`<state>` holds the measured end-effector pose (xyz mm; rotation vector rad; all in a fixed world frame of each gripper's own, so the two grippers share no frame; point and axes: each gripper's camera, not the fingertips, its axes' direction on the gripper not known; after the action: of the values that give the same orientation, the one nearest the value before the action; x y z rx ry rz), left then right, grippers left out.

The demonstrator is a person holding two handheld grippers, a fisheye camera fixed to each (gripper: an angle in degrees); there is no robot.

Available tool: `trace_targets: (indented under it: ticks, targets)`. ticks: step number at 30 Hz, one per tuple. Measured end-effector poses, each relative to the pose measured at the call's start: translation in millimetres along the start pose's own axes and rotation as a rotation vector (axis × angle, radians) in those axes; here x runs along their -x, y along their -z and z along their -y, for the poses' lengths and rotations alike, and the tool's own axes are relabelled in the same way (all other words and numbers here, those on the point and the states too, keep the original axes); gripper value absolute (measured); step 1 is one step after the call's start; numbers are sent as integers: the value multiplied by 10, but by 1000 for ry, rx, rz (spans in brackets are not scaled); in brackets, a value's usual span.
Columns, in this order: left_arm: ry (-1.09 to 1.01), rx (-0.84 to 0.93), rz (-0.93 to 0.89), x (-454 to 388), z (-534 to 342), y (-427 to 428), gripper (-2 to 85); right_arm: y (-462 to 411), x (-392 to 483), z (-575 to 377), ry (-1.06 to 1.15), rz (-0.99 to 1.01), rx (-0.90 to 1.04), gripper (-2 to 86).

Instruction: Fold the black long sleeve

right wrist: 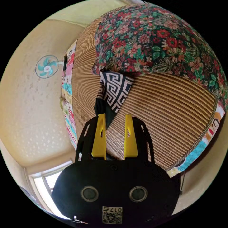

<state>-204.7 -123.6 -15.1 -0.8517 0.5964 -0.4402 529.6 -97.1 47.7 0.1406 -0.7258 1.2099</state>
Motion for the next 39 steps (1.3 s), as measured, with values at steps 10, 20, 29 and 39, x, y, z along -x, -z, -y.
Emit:
trace_targets:
  ticks: [10, 20, 29, 39]
  targets:
    - [22, 102, 9, -487, 186, -476, 50, 137, 554, 298, 163, 118, -52, 17]
    - [23, 92, 8, -860, 204, -493, 48, 420, 2388, -1034, 949, 214, 19, 16]
    - [99, 38, 155, -804, 138, -377, 48, -1602, 2310, -4092, 1239, 181, 856, 45]
    - [107, 21, 703, -505, 188, -353, 77, -1164, 820, -3694, 1293, -703, 549, 83]
